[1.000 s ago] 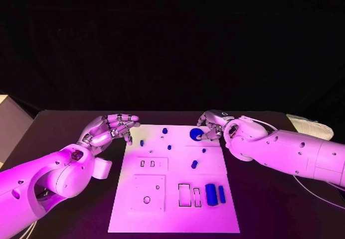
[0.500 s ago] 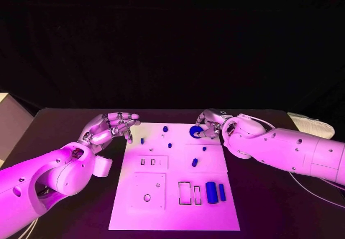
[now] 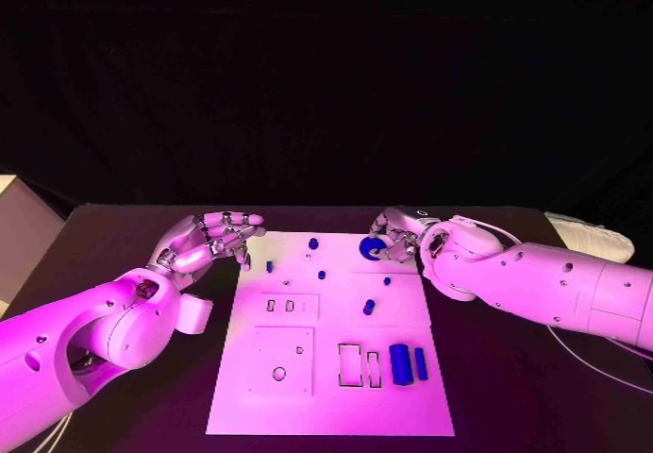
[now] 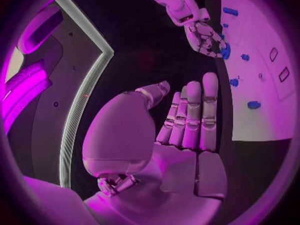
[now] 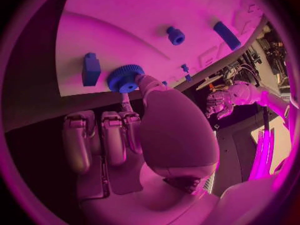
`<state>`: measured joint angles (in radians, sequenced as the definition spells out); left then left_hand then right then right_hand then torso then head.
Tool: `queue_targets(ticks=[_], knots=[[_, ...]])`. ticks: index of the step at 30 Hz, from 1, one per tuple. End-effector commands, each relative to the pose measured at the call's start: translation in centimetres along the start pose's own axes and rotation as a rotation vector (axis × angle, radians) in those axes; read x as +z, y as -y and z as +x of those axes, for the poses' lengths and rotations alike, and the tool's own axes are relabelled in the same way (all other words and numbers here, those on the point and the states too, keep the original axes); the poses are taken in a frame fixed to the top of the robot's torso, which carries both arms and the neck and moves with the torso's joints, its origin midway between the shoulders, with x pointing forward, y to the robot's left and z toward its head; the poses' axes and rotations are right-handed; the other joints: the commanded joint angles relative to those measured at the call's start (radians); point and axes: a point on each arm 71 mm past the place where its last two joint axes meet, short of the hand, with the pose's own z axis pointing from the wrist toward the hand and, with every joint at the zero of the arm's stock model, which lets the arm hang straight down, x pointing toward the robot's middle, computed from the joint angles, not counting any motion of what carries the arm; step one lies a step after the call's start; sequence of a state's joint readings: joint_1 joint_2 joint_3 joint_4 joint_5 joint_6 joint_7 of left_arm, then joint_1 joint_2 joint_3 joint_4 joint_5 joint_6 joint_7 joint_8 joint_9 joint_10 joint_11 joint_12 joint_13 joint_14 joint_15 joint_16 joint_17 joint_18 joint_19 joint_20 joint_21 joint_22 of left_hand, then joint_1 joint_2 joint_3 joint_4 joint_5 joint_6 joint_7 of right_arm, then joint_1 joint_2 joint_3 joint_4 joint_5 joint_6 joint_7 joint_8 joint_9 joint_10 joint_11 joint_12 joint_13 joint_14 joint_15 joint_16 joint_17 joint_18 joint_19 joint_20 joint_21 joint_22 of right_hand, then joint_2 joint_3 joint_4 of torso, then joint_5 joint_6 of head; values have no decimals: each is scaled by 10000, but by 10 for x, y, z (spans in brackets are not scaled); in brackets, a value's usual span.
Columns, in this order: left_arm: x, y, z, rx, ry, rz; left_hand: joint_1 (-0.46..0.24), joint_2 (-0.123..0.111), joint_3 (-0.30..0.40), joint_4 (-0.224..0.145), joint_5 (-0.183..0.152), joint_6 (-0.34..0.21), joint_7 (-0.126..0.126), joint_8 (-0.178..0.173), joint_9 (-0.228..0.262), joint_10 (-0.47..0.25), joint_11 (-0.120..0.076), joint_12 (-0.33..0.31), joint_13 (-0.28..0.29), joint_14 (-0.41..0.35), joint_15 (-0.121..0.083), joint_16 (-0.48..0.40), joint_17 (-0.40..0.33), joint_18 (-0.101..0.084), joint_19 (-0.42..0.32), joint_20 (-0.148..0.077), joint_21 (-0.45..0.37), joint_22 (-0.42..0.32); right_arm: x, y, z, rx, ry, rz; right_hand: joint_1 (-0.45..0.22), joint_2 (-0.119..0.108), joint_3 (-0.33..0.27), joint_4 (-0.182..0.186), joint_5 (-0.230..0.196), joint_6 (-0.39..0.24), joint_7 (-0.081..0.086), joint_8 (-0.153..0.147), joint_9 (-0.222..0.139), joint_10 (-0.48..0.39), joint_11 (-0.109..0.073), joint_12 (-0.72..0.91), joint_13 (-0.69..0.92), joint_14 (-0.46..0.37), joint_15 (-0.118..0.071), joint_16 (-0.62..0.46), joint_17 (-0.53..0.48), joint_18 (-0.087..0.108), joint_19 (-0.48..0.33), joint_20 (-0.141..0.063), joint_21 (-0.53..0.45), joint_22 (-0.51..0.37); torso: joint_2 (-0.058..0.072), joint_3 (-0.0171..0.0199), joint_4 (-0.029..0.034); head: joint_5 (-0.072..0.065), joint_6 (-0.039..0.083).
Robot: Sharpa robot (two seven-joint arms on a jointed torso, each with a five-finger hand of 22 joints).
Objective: Assemble the parts on the task board
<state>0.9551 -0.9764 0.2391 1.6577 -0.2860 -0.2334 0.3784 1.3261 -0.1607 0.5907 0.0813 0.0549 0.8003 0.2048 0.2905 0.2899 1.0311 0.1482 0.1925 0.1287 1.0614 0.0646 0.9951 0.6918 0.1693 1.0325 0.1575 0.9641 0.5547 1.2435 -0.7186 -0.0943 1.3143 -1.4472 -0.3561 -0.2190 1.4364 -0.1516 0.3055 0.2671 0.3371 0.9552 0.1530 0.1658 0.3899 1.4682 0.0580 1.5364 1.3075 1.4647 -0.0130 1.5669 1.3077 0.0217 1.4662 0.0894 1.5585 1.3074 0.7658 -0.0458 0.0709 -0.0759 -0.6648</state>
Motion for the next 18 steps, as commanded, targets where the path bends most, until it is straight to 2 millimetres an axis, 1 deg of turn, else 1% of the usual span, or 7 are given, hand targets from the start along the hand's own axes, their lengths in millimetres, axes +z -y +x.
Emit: queue_targets(ticks=[1, 4, 5, 10, 12, 14, 18], knots=[[0, 1, 2, -100, -174, 80, -27, -14, 30, -6, 7, -57, 149, 48, 17, -56, -6, 46, 9, -32, 29, 38, -12, 155, -59, -14, 50, 15, -2, -7, -1, -453, 569, -555, 51, -92, 420, -71, -174, 484, -262, 528, 173, 688, -103, 44, 2342, 1061, -101, 39, 2631, -201, 1019, -86, 72, 2577, 0, -5, -1, 9, 14], [0, 1, 2, -104, -179, 79, -27, -14, 30, -6, 7, -57, 149, 48, 17, -56, -6, 46, 9, -32, 29, 38, -12, 155, -59, -14, 50, 15, -4, -13, -3, -572, 1032, -861, -72, -228, 740, -172, -354, 606, -341, 753, 260, 705, -171, 54, 2352, 1061, -158, 39, 2631, -204, 1024, -135, 81, 2587, -3, -12, 8, 13, 33], [0, 0, 2, -104, -179, 79, -27, -14, 30, -6, 7, -57, 149, 48, 17, -56, -6, 46, 9, -32, 29, 38, -12, 155, -59, -14, 50, 15, -4, -15, -4, -608, 1193, -983, -96, -250, 776, -184, -362, 614, -350, 782, 271, 709, -181, 57, 2355, 1061, -167, 39, 2631, -203, 1023, -143, 79, 2585, -9, -17, 11, 33, 39], [0, 0, 2, -107, -180, 78, -27, -14, 30, -6, 7, -57, 149, 48, 17, -56, -6, 46, 9, -32, 29, 38, -12, 155, -59, -14, 50, 15, -8, -32, -6, -711, 1767, -1587, -183, -344, 900, -236, -371, 631, -381, 882, 310, 717, -210, 62, 2360, 1061, -193, 39, 2631, -213, 1039, -169, 109, 2619, -12, -18, 7, 96, 65], [0, 0, 2, -109, -183, 78, -27, -14, 30, -6, 7, -57, 149, 48, 17, -56, -6, 46, 9, -32, 29, 38, -12, 155, -59, -14, 50, 15, -10, -39, -6, -749, 1884, -1796, -203, -370, 923, -248, -376, 626, -384, 898, 315, 715, -214, 59, 2358, 1061, -198, 39, 2631, -215, 1043, -174, 117, 2627, -18, -24, 5, 105, 76], [1, 0, 3, -115, -190, 76, -27, -14, 30, -6, 7, -57, 149, 48, 17, -56, -6, 46, 9, -32, 29, 38, -12, 155, -59, -14, 50, 15, -11, -49, -6, -766, 1972, -2009, -267, -442, 1039, -294, -273, 597, -390, 950, 332, 717, -223, 58, 2358, 1061, -210, 39, 2631, -217, 1045, -191, 120, 2631, -19, -26, 5, 110, 88], [1, 0, 3, -129, -207, 75, -23, -7, 41, -10, 6, -80, 155, 50, 22, -86, 2, 70, 17, -41, 37, 46, -17, 154, -79, -7, 74, 26, -9, -67, -4, -749, 2044, -2330, -313, -504, 1083, -320, -250, 578, -389, 974, 339, 716, -224, 56, 2356, 1061, -213, 39, 2631, -217, 1046, -196, 123, 2634, -15, -23, 5, 119, 132]])
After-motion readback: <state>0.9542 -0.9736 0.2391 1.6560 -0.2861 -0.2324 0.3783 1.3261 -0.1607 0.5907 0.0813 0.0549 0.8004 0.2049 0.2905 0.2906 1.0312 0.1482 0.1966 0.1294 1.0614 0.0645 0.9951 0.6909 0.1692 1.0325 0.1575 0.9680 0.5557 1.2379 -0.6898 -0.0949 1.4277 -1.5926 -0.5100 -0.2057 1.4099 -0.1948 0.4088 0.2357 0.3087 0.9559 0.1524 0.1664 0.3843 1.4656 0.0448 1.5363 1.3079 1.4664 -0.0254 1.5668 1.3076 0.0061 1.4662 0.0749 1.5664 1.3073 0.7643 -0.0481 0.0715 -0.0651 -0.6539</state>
